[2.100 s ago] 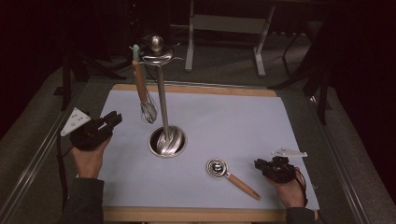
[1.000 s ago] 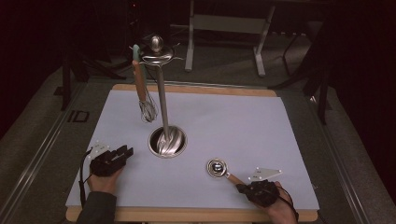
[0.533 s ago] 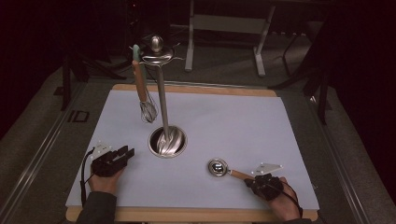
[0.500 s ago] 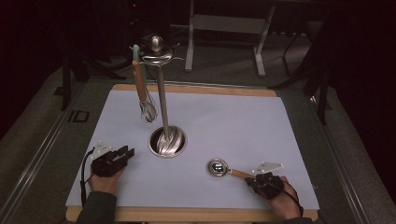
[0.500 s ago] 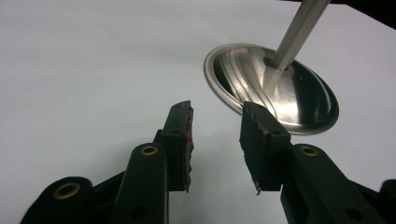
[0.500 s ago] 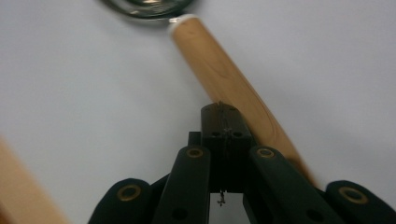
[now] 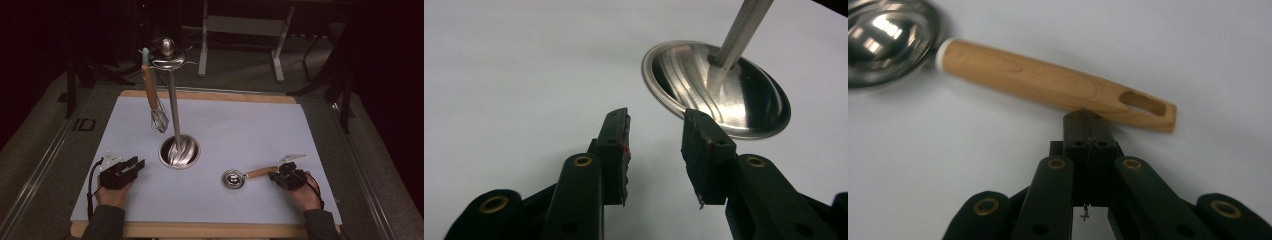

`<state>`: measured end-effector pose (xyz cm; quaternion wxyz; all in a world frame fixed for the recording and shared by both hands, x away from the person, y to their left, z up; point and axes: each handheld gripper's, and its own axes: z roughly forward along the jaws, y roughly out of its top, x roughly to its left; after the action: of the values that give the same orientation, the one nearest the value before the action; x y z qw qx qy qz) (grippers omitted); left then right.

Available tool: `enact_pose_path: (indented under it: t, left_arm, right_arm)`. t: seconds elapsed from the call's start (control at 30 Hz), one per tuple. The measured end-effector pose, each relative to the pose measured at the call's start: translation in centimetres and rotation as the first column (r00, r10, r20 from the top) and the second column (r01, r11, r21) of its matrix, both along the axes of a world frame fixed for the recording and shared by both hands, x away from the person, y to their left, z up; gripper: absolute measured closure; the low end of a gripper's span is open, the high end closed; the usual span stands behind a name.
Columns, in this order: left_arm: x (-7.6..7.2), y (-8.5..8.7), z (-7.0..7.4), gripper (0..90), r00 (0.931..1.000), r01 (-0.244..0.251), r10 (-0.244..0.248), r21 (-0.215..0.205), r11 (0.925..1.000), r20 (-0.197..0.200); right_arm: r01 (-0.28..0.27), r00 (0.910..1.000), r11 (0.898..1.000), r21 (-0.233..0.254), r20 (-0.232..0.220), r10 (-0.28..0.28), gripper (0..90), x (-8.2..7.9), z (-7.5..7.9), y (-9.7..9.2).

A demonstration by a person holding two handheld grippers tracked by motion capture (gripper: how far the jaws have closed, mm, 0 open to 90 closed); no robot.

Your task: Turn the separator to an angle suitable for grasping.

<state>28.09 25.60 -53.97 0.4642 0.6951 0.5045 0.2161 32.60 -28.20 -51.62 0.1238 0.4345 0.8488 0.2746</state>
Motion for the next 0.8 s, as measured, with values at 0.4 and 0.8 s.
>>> enact_pose_path:
  t: [0.4, 0.8]
  left_arm:
    - [0.0, -0.2, 0.0, 63.2, 1.0000, 0.005, -0.005, 0.015, 0.9999, 0.001]
    - [-0.1, -0.2, 0.0, 63.2, 1.0000, 0.006, -0.006, 0.024, 0.9997, 0.005]
  right_arm:
    - [0.055, 0.9983, 0.998, 0.042, 0.017, -0.056, 89.9, 5.9, -0.3, 3.5]
    - [-0.034, 0.9994, 0.998, 0.060, -0.007, 0.034, 89.8, 7.6, 0.0, 10.0]
